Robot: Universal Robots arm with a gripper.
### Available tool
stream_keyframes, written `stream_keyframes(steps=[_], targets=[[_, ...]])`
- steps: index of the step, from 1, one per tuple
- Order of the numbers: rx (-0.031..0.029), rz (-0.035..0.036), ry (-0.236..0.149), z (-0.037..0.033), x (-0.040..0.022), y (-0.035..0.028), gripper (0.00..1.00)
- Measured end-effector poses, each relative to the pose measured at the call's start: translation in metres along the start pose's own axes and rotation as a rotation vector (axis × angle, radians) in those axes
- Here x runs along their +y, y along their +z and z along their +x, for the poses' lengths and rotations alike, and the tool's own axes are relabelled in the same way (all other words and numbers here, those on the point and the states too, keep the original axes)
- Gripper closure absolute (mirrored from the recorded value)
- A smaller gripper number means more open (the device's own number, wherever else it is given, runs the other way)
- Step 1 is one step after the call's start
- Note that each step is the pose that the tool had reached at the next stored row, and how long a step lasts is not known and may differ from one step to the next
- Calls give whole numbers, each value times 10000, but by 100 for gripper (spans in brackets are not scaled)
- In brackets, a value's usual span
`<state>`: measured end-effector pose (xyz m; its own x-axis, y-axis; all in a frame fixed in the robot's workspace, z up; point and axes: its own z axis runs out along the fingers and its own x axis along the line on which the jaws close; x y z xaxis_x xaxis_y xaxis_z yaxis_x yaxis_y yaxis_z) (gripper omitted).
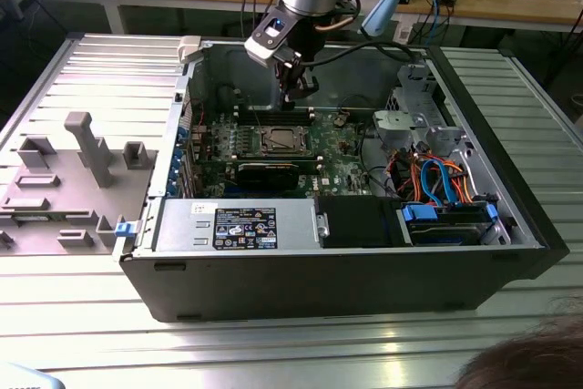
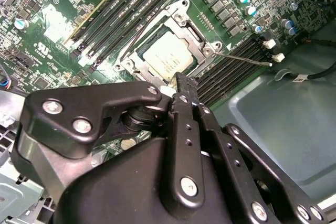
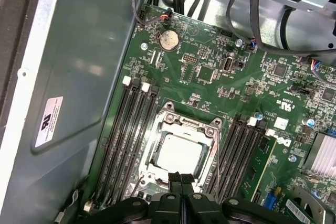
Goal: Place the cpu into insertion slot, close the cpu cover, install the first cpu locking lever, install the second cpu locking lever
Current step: 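Install the first cpu locking lever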
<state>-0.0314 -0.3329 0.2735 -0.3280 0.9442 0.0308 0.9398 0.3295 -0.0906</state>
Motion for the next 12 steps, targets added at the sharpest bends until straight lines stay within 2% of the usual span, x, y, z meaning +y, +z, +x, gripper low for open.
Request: stream_keyframes(steps=[12], targets=[[-40,13,-441,0,0,0,89]])
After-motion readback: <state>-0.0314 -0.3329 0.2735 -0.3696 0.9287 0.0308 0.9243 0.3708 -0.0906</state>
